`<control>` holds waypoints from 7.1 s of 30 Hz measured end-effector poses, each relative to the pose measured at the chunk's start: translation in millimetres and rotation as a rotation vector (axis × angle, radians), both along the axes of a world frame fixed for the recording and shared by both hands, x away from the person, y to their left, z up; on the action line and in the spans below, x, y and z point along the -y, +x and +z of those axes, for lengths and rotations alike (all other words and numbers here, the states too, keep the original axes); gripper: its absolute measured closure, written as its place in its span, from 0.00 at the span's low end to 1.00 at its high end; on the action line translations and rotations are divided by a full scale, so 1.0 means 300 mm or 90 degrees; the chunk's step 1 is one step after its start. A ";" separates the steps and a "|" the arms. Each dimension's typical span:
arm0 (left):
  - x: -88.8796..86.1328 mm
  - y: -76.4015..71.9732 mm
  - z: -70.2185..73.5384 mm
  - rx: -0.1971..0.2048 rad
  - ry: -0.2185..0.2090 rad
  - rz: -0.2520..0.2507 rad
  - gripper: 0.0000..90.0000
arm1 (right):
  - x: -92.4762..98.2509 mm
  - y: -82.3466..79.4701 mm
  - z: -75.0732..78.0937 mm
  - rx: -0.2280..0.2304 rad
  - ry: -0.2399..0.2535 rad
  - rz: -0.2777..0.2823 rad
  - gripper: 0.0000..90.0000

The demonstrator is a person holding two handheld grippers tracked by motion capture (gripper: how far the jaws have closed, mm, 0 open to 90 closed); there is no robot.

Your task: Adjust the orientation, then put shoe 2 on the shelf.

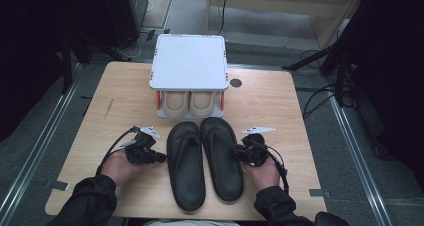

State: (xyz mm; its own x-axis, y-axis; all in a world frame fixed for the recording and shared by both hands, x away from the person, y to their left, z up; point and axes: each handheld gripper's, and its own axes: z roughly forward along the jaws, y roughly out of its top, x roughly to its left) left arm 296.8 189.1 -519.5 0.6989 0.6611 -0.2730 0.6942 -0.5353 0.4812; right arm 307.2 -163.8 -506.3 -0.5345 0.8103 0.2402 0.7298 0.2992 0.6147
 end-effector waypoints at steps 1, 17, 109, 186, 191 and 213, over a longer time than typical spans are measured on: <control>0.000 0.000 0.000 -0.003 -0.002 0.000 1.00 | 0.000 -0.001 0.000 0.000 0.001 -0.001 0.80; 0.007 -0.034 0.007 0.046 -0.055 0.049 0.99 | -0.012 -0.019 -0.004 0.006 0.009 -0.017 0.80; -0.180 0.096 0.168 0.105 -0.184 0.125 0.54 | -0.312 -0.107 -0.023 0.037 0.013 -0.049 0.67; -0.383 -0.015 0.151 0.135 -0.106 0.247 0.47 | -0.354 0.133 0.276 0.013 0.022 0.545 0.84; -0.384 -0.015 0.149 0.133 -0.108 0.248 0.47 | -0.360 0.150 0.320 0.015 0.030 0.562 0.84; -0.386 -0.012 0.146 0.128 -0.110 0.243 0.47 | -0.388 0.204 0.506 0.022 0.037 0.569 0.84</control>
